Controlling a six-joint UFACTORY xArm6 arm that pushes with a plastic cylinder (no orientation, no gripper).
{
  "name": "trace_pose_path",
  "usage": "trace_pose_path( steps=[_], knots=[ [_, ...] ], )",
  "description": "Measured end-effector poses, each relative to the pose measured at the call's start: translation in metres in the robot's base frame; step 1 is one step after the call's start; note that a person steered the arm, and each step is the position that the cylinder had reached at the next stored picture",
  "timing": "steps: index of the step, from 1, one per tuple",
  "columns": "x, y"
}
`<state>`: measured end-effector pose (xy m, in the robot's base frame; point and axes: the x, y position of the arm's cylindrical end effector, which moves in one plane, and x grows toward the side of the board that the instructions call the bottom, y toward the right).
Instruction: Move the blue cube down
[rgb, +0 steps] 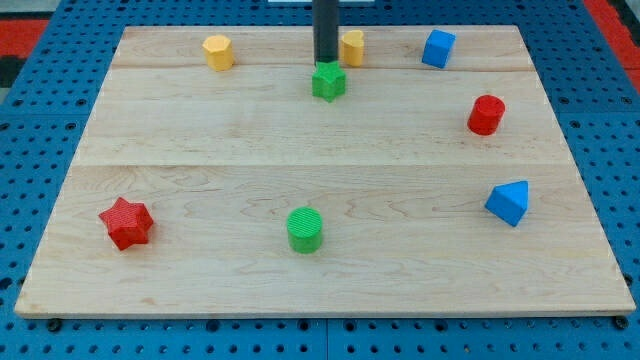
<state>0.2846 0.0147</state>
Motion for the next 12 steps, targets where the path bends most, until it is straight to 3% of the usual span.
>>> trace_pose_path(
  steps=[1,3,5,6,8,10,12],
  knots=[
    [-0.007,0.022],
    [0.0,0.177],
    [-0.069,0.191],
    [-0.082,0.19],
    [-0.03,0.19],
    [-0.065,0.196],
    [-0.07,0.196]
  ],
)
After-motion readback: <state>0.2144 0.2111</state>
